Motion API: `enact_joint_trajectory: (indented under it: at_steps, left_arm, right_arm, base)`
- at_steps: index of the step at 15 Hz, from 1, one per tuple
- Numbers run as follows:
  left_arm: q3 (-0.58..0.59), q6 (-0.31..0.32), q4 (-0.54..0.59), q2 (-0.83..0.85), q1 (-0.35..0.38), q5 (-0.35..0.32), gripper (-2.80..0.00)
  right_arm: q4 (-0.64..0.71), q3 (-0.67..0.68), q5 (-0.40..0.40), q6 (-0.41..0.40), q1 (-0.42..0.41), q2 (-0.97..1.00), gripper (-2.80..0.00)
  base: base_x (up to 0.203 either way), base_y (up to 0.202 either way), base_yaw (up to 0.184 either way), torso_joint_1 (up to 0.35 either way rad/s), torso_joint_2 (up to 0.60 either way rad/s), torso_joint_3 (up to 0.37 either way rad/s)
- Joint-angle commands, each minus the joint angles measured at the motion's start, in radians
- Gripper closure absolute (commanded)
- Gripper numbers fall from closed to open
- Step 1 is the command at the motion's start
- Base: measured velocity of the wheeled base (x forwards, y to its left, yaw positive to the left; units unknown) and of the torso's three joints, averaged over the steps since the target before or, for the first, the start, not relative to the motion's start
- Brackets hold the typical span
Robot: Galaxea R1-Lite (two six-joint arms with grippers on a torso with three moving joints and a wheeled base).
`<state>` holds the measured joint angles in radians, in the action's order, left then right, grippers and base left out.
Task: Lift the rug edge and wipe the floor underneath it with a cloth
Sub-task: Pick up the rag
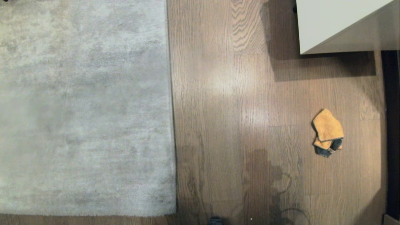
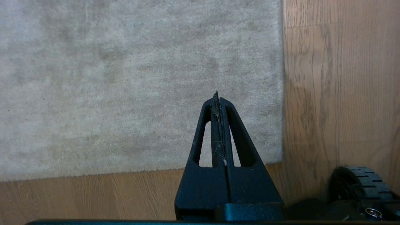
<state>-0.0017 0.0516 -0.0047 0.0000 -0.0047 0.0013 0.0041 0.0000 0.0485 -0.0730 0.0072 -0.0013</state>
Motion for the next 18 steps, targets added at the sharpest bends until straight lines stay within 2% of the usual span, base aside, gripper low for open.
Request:
enact_joint_trajectory:
  at_steps: [1,12,18]
  left_arm:
    - [0.000,0.001,0.000,0.000,0.000,0.000,0.00]
    - [0.000,0.001,0.000,0.000,0.000,0.002,0.00]
    - [0.000,0.001,-0.001,0.000,0.000,0.002,0.00]
  right_arm:
    - [0.001,0.000,0.001,-0.001,0.000,0.001,0.00]
    - [0.001,0.000,0.001,-0.001,0.000,0.001,0.00]
    - [0.001,0.000,0.001,-0.001,0.000,0.001,0.00]
  base:
    - [0.000,0.000,0.000,0.006,0.00,-0.202]
    - [0.000,0.000,0.000,0.003,0.00,-0.198]
    - [0.000,0.000,0.000,0.001,0.00,-0.049]
